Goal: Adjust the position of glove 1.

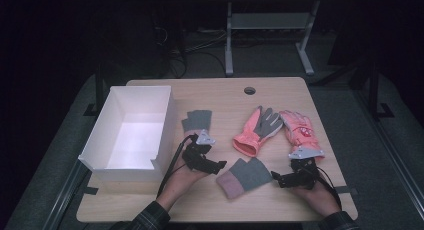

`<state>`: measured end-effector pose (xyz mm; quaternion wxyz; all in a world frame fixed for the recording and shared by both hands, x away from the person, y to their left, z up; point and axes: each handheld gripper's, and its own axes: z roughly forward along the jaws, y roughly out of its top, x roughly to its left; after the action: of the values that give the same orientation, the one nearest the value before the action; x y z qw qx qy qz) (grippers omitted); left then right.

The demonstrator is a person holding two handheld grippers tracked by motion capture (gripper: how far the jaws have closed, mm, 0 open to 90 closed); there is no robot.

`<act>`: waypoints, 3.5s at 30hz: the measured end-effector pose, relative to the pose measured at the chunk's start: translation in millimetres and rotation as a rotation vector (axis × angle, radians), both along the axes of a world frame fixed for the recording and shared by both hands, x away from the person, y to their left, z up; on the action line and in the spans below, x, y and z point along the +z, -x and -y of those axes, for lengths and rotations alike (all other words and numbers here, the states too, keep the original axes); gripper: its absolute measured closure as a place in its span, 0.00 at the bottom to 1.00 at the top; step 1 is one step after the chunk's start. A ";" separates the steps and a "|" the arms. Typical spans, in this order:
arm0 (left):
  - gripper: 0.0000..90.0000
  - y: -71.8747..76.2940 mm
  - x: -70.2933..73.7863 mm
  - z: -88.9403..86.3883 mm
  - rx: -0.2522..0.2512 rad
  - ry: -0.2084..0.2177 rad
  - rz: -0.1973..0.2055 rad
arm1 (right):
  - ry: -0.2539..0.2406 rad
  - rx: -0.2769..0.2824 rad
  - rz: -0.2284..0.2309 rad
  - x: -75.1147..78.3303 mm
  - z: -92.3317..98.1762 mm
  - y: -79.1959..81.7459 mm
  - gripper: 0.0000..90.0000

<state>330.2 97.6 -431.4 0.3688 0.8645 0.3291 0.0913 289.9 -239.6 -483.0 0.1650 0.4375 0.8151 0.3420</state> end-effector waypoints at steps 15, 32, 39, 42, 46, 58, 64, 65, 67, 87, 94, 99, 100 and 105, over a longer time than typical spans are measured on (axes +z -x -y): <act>0.23 -48.6 5.5 -3.9 0.129 0.033 -0.015 | -0.002 -0.001 -0.004 0.1 -0.1 0.2 0.01; 0.89 -114.9 3.6 -10.9 0.299 0.014 -0.003 | -0.001 0.002 0.001 -0.1 0.1 -0.1 0.01; 0.99 -128.9 -11.6 -12.9 0.361 -0.041 0.003 | 0.001 0.003 0.001 0.0 0.3 -0.2 0.01; 0.99 -134.3 -17.3 -13.0 0.369 -0.056 -0.011 | -0.002 0.001 0.000 0.0 0.1 -0.1 0.01; 1.00 -138.8 -26.7 -13.4 0.366 -0.058 -0.052 | 0.001 0.003 0.001 -0.1 0.2 -0.2 0.01; 1.00 -126.4 -27.7 17.7 0.225 -0.026 -0.073 | 0.002 0.004 0.002 -0.1 0.3 -0.2 0.01; 1.00 -117.6 -28.2 35.9 0.144 -0.003 -0.099 | 0.001 0.003 0.001 0.0 0.3 -0.1 0.01; 1.00 -116.3 -27.8 38.1 0.140 -0.010 -0.094 | 0.000 0.003 0.002 -0.1 0.3 -0.1 0.01; 1.00 -115.8 -27.2 39.4 0.118 -0.012 -0.097 | 0.001 0.003 0.002 -0.1 0.3 -0.1 0.01; 0.75 -115.8 -16.7 15.0 0.056 -0.114 0.003 | 0.001 0.003 0.001 0.0 0.3 -0.1 0.01; 0.74 -117.1 -28.8 11.6 0.036 -0.087 -0.001 | 0.001 0.003 0.002 -0.1 0.3 -0.1 0.01; 0.90 -118.6 -30.1 8.5 0.037 -0.061 -0.013 | 0.001 0.003 0.002 -0.1 0.3 -0.1 0.01; 0.93 -118.4 -30.4 8.6 0.038 -0.058 -0.012 | 0.001 0.003 0.001 -0.1 0.2 -0.1 0.01; 0.96 -118.4 -30.4 6.0 0.034 -0.048 -0.008 | 0.001 0.003 0.002 -0.1 0.2 -0.1 0.01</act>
<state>448.7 91.5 -461.8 0.3450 0.8678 0.3426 0.1022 290.0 -239.8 -483.0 0.1653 0.4361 0.8157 0.3422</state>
